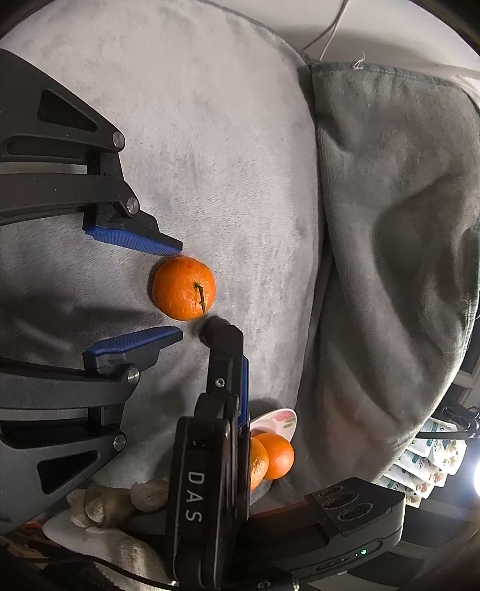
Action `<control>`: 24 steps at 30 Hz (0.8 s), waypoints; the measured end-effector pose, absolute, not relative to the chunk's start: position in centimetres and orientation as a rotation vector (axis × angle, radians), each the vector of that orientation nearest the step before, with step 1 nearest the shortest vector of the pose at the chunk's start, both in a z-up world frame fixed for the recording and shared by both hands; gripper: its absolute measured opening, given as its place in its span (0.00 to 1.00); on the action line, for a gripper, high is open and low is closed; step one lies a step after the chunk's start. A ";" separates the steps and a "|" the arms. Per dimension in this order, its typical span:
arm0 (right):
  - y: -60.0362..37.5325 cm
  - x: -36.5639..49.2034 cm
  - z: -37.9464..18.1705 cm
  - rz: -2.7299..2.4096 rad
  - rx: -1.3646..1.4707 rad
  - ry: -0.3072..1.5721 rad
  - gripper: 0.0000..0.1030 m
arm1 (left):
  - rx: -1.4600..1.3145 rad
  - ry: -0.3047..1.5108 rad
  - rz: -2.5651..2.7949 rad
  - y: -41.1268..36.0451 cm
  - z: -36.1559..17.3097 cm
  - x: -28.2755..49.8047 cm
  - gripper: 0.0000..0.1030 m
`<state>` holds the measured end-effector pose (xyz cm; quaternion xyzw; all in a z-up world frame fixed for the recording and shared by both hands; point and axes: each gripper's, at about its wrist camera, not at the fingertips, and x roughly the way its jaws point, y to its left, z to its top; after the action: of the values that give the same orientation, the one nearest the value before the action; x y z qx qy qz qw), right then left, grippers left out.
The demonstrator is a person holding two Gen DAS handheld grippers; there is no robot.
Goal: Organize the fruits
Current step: 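Close the right gripper on the dark plum while the left gripper closes on the tangerine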
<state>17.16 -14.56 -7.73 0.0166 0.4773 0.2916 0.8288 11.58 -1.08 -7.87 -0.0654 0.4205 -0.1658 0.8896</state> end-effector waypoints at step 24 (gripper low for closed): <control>-14.3 16.8 -8.4 0.611 0.010 1.015 0.24 | -0.135 0.868 -0.332 -1.5 -8.4 11.8 0.33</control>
<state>16.79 -14.34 -8.36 0.0049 0.4785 0.2877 0.8296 11.78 -1.53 -8.41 -0.0650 0.4181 -0.1600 0.8918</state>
